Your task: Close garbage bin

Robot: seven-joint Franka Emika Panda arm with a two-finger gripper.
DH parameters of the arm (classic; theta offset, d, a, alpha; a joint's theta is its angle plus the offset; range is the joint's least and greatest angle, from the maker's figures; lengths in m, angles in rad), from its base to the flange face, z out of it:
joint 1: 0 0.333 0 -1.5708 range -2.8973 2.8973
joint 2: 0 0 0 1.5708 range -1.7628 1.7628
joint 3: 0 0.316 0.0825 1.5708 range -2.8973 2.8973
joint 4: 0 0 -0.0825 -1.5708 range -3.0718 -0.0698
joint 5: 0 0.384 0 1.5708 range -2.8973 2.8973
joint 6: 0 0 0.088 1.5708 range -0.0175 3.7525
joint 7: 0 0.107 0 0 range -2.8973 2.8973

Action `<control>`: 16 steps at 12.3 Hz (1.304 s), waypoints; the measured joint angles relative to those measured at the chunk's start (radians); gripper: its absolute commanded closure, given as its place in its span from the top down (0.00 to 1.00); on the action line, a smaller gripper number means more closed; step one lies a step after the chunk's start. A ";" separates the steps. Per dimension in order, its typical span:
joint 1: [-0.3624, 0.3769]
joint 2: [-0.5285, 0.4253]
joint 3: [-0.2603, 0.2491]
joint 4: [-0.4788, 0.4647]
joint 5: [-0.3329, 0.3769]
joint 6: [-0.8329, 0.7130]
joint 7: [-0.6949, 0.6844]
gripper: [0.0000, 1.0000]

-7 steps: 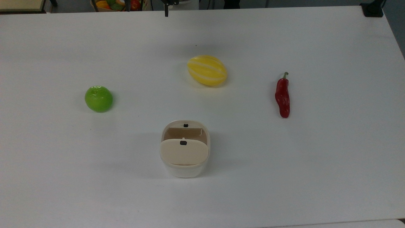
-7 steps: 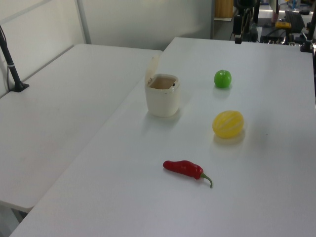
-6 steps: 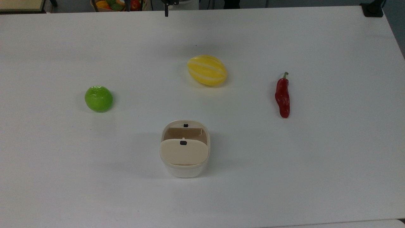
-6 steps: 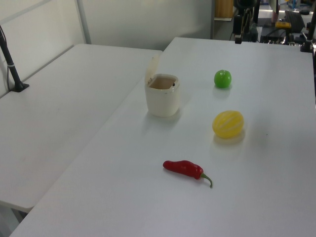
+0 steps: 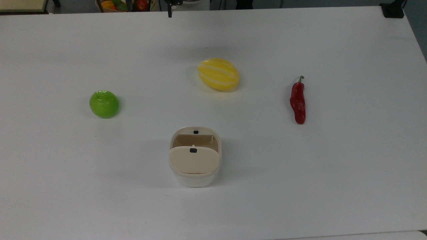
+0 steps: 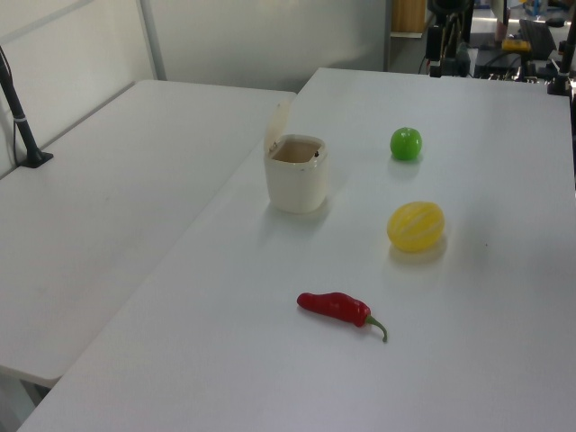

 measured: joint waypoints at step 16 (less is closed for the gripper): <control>0.001 0.009 0.000 0.000 0.000 0.009 -0.011 0.00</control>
